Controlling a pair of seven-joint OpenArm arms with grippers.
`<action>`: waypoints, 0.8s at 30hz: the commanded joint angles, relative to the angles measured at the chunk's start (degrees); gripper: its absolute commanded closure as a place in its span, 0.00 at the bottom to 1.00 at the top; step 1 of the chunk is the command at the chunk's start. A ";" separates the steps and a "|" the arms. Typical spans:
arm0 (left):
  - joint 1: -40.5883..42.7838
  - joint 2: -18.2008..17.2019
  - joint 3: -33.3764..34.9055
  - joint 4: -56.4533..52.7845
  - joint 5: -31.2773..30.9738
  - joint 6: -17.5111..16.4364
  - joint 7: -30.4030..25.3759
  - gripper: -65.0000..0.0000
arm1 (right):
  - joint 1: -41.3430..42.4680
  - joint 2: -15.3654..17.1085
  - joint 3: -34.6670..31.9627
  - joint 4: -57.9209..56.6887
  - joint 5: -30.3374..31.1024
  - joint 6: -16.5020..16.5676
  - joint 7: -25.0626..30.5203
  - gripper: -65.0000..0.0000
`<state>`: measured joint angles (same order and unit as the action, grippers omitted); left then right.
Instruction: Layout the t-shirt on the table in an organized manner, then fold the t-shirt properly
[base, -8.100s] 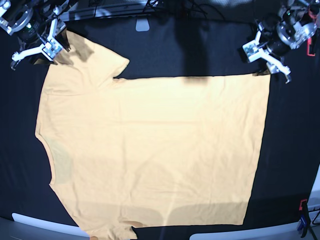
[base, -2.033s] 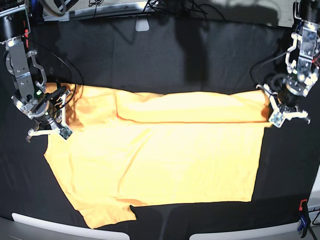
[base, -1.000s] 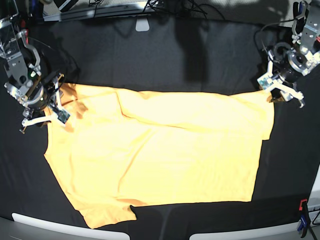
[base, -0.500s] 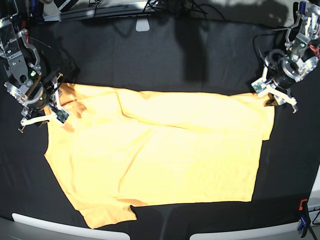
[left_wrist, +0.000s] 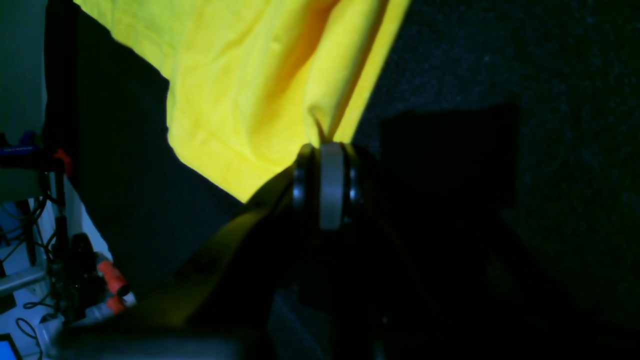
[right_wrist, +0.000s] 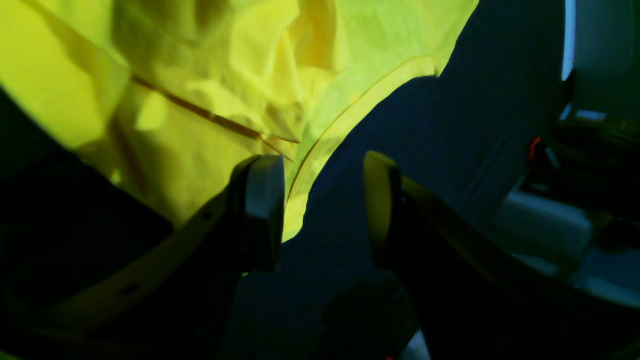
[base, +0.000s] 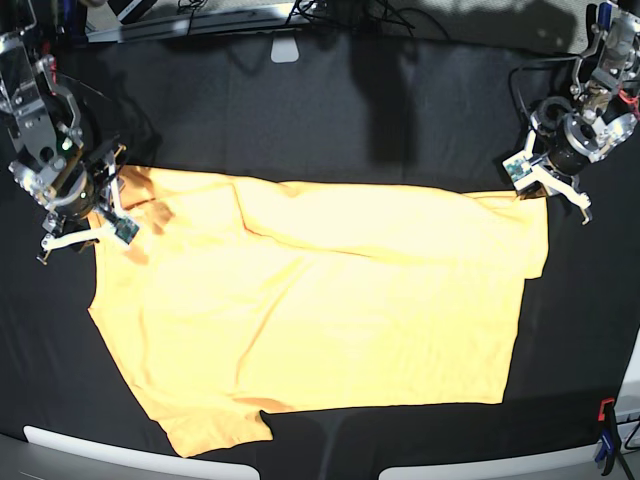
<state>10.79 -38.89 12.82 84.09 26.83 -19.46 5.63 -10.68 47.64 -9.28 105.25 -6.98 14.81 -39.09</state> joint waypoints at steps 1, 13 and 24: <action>-0.28 -1.16 -0.33 0.39 0.15 0.39 1.01 1.00 | -0.76 1.51 0.72 2.40 -0.33 -0.63 -0.37 0.61; -0.15 -1.46 -0.33 0.39 -1.79 0.39 1.57 1.00 | -10.12 1.70 1.09 7.02 -3.54 4.72 -3.43 0.53; -0.17 -1.44 -0.33 0.39 -1.75 0.42 1.57 1.00 | -10.32 1.68 0.87 -0.33 -8.44 4.76 4.70 0.53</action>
<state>10.90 -39.24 12.84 84.09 24.67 -19.46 6.39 -21.58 48.27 -8.91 104.27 -14.87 19.97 -34.39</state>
